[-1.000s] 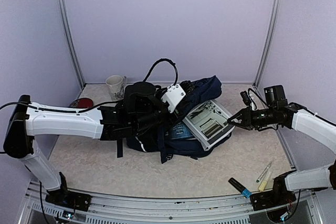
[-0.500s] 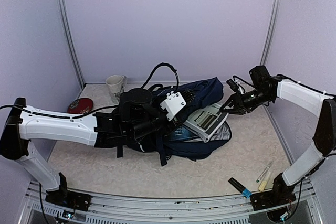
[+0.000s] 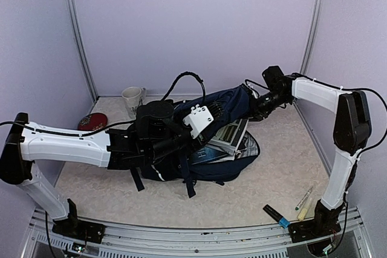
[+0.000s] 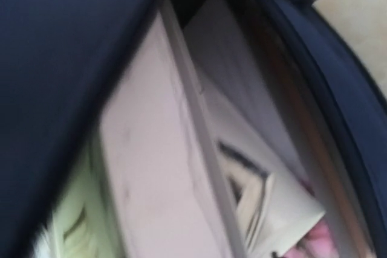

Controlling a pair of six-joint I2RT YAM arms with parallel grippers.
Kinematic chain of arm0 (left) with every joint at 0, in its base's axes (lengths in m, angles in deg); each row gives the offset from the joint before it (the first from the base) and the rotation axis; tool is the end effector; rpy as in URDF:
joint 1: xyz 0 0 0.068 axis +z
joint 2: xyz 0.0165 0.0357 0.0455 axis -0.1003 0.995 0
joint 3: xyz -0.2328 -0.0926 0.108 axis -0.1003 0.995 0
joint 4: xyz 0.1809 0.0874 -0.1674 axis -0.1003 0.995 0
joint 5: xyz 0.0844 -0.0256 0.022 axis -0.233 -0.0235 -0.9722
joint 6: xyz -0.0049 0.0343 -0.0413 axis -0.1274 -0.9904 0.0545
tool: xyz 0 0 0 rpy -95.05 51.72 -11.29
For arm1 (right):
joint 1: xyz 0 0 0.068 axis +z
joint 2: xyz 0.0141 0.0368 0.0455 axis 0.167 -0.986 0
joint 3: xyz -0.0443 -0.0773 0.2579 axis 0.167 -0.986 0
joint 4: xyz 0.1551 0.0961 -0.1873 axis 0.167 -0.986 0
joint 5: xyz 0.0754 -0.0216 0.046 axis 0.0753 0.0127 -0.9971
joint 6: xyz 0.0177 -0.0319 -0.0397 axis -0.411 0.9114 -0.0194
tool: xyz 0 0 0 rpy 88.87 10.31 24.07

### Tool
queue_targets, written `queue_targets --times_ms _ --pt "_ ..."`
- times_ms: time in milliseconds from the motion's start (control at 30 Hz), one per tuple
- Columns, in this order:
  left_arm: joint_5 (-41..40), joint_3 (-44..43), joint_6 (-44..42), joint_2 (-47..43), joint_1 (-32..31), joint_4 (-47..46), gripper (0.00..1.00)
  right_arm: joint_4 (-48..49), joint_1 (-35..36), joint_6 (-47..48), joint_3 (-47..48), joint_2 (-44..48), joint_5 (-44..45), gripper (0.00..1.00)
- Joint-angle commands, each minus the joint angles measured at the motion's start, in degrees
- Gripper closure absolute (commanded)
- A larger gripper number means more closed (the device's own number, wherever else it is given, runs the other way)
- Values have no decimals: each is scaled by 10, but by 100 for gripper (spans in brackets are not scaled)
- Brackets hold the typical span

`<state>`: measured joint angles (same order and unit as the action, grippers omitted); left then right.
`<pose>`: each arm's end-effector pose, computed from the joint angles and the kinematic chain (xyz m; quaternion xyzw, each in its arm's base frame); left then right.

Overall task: Pack the student bag
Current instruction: Place the book in the largest pocket of the bag, then adjust the book in the largest pocket of the bag.

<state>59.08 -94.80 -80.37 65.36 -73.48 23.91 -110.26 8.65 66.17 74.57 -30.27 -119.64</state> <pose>0.1506 -0.3395 0.3094 0.4914 0.5701 -0.1067 0.6497 0.3722 0.1491 0.2612 -0.1627 0.8877 0.4094 0.1337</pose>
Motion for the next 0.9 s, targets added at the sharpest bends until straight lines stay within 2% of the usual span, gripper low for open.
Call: queue_targets --times_ms 0,167,333,400,500,567,667,867 --pt "46 -8 2 -41 -8 -109 100 59 11 -18 12 -7 44 45" --pt "25 -1 21 -40 5 -106 100 120 -9 -47 -67 75 126 29" --pt "32 -2 27 -31 7 -106 100 213 -39 -94 -177 186 138 6" --pt "33 -3 28 -28 8 -105 100 232 -39 -107 -218 236 141 2" --pt "35 -6 28 -24 9 -104 100 298 -38 -160 -314 305 116 0" --pt "36 -7 29 -22 10 -105 100 378 -35 -236 -411 343 103 0" --pt "38 -9 29 -19 10 -106 100 494 -30 -336 -497 363 84 2" --pt "58 -9 33 -22 9 -101 100 643 -4 -366 -509 310 30 11"
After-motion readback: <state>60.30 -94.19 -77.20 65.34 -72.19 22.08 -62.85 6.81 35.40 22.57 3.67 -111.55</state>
